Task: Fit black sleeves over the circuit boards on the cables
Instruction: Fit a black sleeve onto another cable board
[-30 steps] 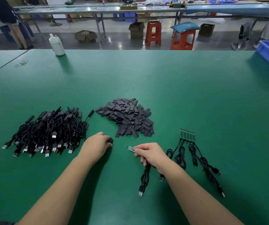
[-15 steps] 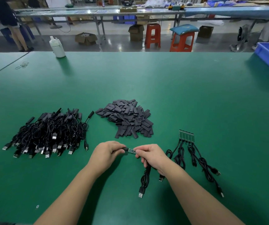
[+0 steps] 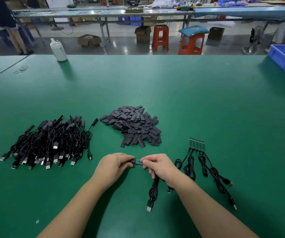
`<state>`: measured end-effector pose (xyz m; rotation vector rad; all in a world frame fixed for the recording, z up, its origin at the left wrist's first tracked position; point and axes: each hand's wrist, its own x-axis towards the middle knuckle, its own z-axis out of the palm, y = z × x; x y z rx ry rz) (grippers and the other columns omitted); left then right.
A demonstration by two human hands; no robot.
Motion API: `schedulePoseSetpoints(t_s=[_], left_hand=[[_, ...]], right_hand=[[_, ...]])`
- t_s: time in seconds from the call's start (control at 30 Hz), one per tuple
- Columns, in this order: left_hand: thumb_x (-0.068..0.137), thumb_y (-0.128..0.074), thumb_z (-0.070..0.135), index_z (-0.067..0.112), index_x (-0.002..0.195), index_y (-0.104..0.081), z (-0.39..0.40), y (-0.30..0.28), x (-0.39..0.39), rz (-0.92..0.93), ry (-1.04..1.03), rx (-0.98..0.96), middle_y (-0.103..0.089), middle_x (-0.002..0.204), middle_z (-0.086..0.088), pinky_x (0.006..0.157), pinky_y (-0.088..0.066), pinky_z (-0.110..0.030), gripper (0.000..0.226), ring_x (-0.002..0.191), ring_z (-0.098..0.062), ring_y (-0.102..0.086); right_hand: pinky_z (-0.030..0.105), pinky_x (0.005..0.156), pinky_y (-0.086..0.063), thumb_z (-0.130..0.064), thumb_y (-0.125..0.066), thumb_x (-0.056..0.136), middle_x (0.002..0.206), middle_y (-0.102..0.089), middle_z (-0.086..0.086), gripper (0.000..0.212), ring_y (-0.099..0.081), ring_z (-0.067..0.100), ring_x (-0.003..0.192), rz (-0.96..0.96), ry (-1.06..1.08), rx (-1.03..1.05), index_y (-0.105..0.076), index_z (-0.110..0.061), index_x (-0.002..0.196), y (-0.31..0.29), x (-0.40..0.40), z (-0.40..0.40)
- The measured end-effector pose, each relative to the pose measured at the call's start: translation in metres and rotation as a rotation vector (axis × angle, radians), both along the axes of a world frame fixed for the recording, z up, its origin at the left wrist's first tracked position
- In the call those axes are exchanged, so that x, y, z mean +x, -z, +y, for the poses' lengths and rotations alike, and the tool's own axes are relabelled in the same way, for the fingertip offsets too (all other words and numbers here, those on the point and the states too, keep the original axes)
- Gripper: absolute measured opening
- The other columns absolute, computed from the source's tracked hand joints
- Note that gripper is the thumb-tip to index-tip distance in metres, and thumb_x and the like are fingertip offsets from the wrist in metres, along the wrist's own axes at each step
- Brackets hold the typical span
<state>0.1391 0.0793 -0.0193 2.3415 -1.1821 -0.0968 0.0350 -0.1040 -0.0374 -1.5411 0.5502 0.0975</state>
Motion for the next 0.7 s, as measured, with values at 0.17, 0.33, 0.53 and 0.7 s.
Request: schedulePoseSetpoints(t_s=[0.17,0.33,0.53,0.7], left_hand=[[0.090,-0.070,0.023,0.022,0.111,-0.074,-0.002,-0.004,-0.001,-0.103,0.063,0.038,-0.073,0.108,0.011,0.084,-0.054,-0.030,0.022,0.095,-0.014,-0.066],[0.094,-0.063,0.024,0.017,0.113,-0.071,-0.009,-0.006,-0.005,-0.032,0.048,0.068,-0.073,0.107,0.005,0.088,-0.051,-0.030,0.021,0.096,-0.016,-0.067],[0.097,-0.059,0.023,0.017,0.117,-0.069,-0.013,-0.007,-0.004,-0.006,0.010,0.135,-0.071,0.111,0.003,0.091,-0.048,-0.031,0.023,0.101,-0.018,-0.065],[0.098,-0.057,0.023,0.018,0.120,-0.067,-0.010,-0.012,-0.001,-0.007,0.030,0.189,-0.068,0.113,0.003,0.091,-0.046,-0.032,0.025,0.103,-0.019,-0.063]], right_hand=[[0.022,0.048,-0.047,-0.012,-0.064,0.096,0.075,-0.073,-0.001,0.012,-0.050,0.010,0.048,-0.004,-0.001,0.012,-0.073,-0.020,0.098,0.001,-0.001,-0.001],[0.021,0.049,-0.048,-0.013,-0.064,0.096,0.076,-0.073,-0.001,0.012,-0.051,0.010,0.047,-0.015,-0.011,0.006,-0.072,-0.019,0.102,0.003,-0.001,-0.002],[0.021,0.050,-0.049,-0.014,-0.064,0.096,0.075,-0.073,-0.003,0.012,-0.052,0.010,0.046,-0.014,-0.036,-0.030,-0.071,-0.022,0.101,0.005,-0.001,-0.001],[0.022,0.052,-0.050,-0.015,-0.064,0.097,0.076,-0.072,-0.003,0.012,-0.054,0.009,0.045,-0.005,-0.063,-0.073,-0.072,-0.021,0.104,0.005,0.000,0.000]])
